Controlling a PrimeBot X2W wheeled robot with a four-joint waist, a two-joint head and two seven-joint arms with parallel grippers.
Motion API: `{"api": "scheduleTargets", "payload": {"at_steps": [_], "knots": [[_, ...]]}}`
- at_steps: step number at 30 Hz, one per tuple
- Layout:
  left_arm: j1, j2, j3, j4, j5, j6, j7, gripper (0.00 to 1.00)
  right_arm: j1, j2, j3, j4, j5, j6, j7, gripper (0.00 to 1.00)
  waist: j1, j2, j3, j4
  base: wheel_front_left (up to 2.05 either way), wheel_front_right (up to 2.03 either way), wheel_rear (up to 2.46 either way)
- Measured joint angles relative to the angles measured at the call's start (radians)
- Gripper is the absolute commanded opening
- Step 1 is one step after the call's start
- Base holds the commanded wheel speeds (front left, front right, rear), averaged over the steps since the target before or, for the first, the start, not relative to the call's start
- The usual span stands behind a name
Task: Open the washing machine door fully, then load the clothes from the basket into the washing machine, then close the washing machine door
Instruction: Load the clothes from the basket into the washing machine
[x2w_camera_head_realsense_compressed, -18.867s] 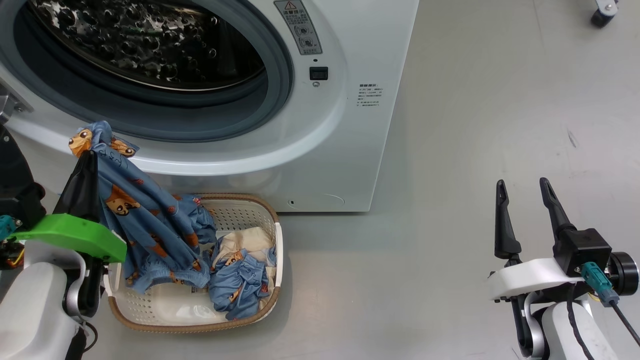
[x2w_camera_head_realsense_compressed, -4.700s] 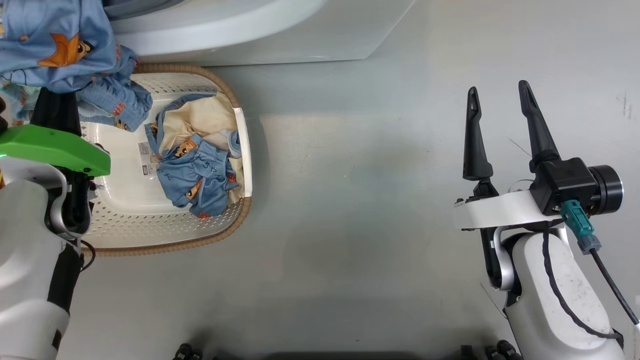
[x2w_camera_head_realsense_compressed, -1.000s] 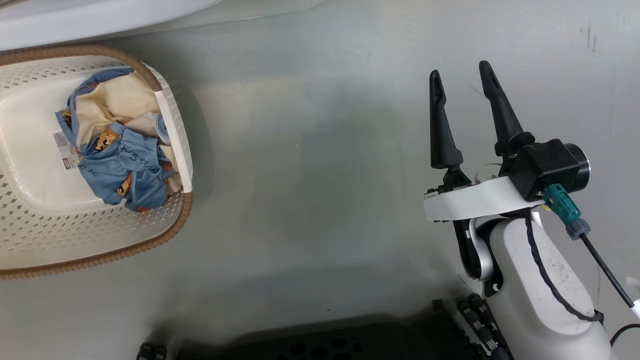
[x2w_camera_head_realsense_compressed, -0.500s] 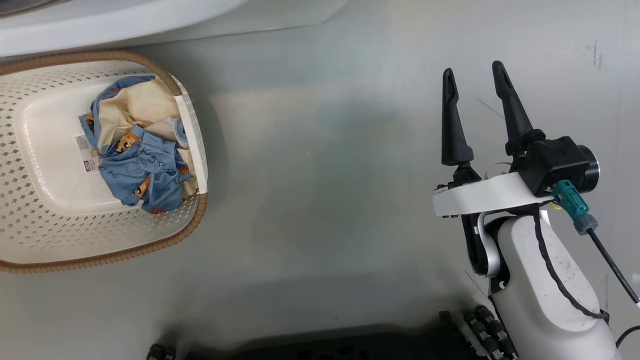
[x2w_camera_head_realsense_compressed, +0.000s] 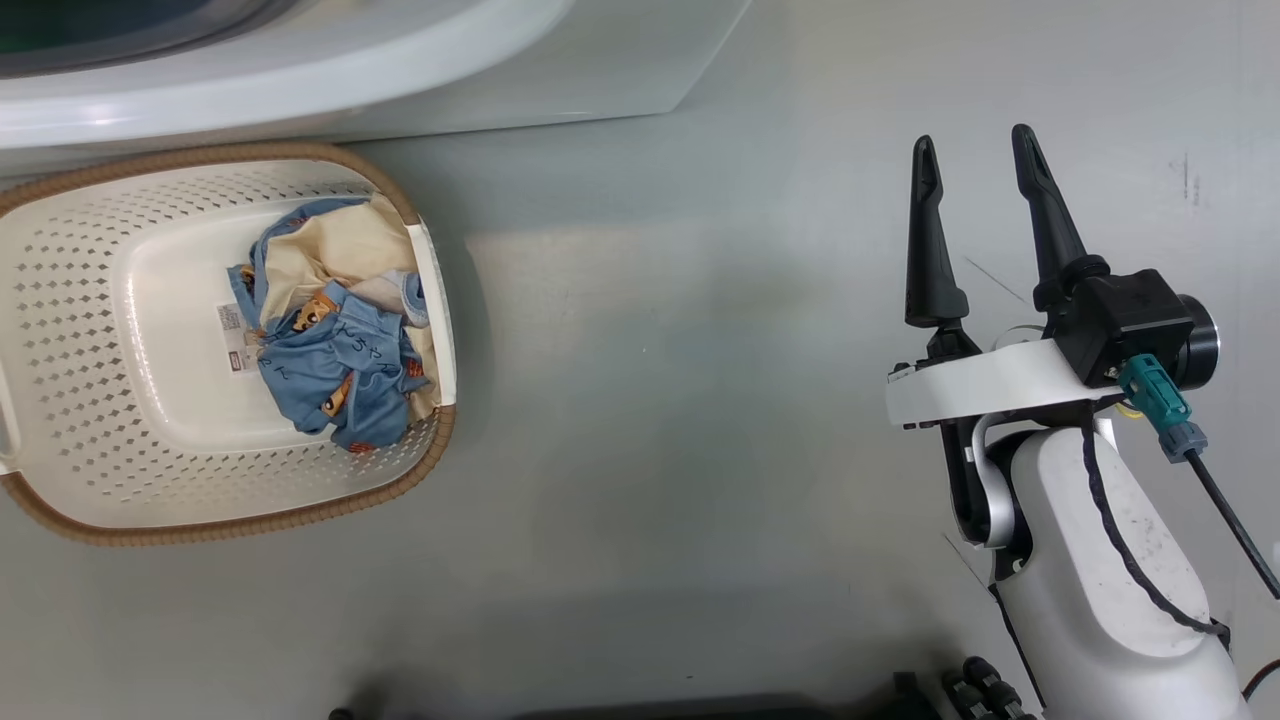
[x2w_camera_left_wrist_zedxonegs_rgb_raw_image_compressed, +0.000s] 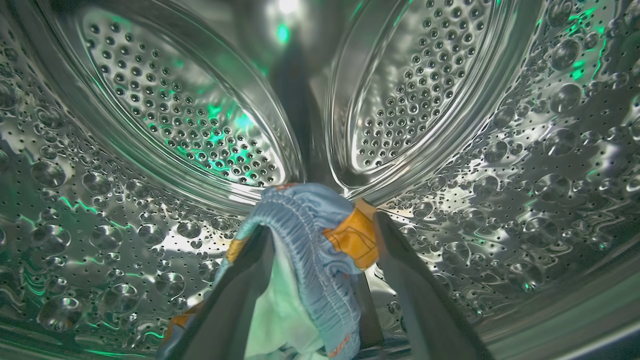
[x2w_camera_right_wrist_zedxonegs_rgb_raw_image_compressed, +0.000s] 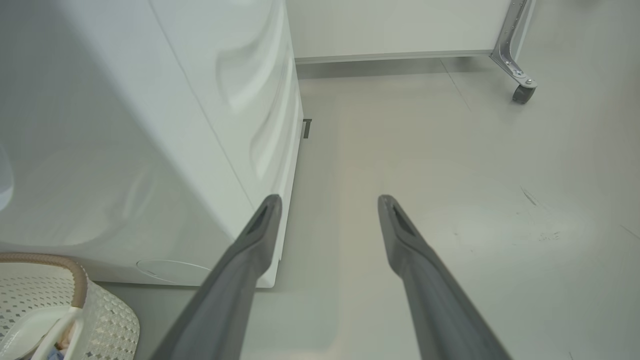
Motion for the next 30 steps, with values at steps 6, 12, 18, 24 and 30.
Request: {"api": "scheduleTargets", "payload": {"at_steps": [6, 12, 18, 24, 30], "knots": [[0.049, -0.023, -0.009, 0.003, -0.011, 0.0, -0.009, 1.0, 0.002, 0.0, -0.007, 0.014, -0.01, 0.0, 0.0, 1.0, 0.0, 0.0, -0.052, 0.014, 0.0, 0.0, 0.0], [0.084, -0.028, -0.009, -0.002, -0.012, 0.0, -0.012, 1.0, 0.014, 0.0, -0.014, 0.029, -0.01, 0.0, 0.0, 1.0, 0.0, 0.0, -0.106, 0.028, 0.0, 0.0, 0.0], [0.134, -0.036, -0.003, -0.022, -0.011, 0.0, -0.012, 1.0, 0.027, 0.0, -0.024, 0.039, -0.01, 0.001, 0.0, 1.0, 0.0, 0.0, -0.161, 0.04, 0.0, 0.0, 0.0], [0.178, -0.053, 0.031, -0.082, -0.007, 0.0, -0.012, 1.0, 0.052, 0.0, -0.036, 0.045, -0.01, 0.001, 0.0, 1.0, 0.0, 0.0, -0.212, 0.053, 0.0, 0.0, 0.0], [0.274, -0.062, 0.054, -0.118, 0.012, 0.0, -0.012, 1.0, 0.07, 0.0, -0.054, 0.054, -0.01, 0.012, 0.0, 1.0, 0.0, 0.0, -0.268, 0.066, 0.0, 0.0, 0.0]]}}
